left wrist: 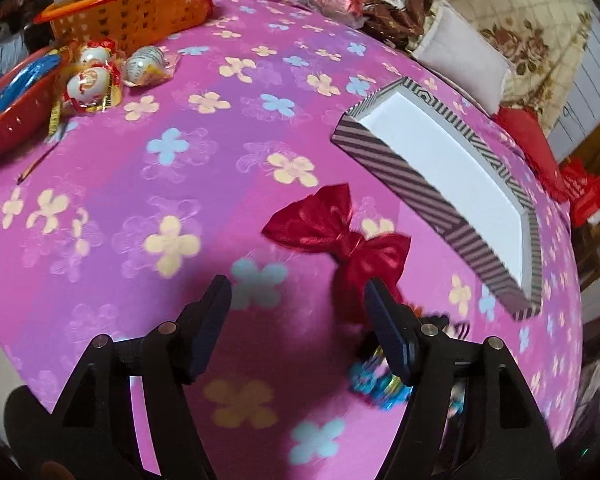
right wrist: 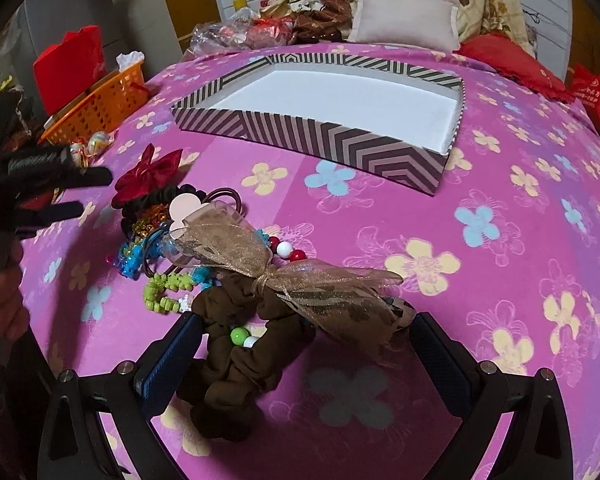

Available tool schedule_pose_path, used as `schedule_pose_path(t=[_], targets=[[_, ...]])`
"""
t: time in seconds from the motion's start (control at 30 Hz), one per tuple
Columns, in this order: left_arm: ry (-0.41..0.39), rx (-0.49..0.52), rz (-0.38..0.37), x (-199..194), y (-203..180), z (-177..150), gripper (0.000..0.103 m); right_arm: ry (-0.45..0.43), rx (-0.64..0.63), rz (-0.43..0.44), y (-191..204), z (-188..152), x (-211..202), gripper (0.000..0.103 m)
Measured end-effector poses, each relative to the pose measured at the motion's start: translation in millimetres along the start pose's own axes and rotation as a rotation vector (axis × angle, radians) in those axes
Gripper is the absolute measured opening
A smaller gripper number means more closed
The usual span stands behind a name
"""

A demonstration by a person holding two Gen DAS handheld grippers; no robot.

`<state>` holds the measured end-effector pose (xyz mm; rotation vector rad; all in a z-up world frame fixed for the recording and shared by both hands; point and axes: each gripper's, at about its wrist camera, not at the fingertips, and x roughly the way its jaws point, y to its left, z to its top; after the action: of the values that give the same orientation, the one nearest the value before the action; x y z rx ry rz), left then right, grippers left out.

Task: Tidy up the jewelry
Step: 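Grasp the red satin bow with the left tool while the right tool grasps the brown scrunchie bow, then carry the red bow and brown scrunchie bow into the striped box and release both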

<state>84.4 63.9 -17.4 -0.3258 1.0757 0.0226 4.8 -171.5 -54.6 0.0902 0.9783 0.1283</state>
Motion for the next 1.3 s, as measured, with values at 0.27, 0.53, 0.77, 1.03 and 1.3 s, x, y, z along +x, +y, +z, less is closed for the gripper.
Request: schedule_pose_path(t=[0.27, 0.53, 0.77, 1.03, 1.3], targets=[[0.087, -0.186, 0.021, 32.1, -4.7, 21.8, 0.069, 0.004, -0.002, 0.019, -5.0, 3.9, 1.2, 0.103], [0.043, -0.132, 0.076, 39.4, -28.5, 21.2, 0.069, -0.02, -0.03, -0.001, -0.5, 1.5, 3.4, 0.103], [0.023, -0.057, 0.059, 45.5, -38.9, 18.1, 0.021, -0.073, -0.064, 0.051, 4.1, -4.1, -5.0, 0.06], [0.031, -0.039, -0.008, 33.8, -24.5, 18.9, 0.014, -0.091, -0.054, 0.109, 2.3, -2.8, -22.6, 0.011], [-0.025, 0.049, -0.022, -0.1, -33.0, 20.3, 0.014, -0.138, -0.04, 0.117, -3.8, 7.2, -41.0, 0.011]])
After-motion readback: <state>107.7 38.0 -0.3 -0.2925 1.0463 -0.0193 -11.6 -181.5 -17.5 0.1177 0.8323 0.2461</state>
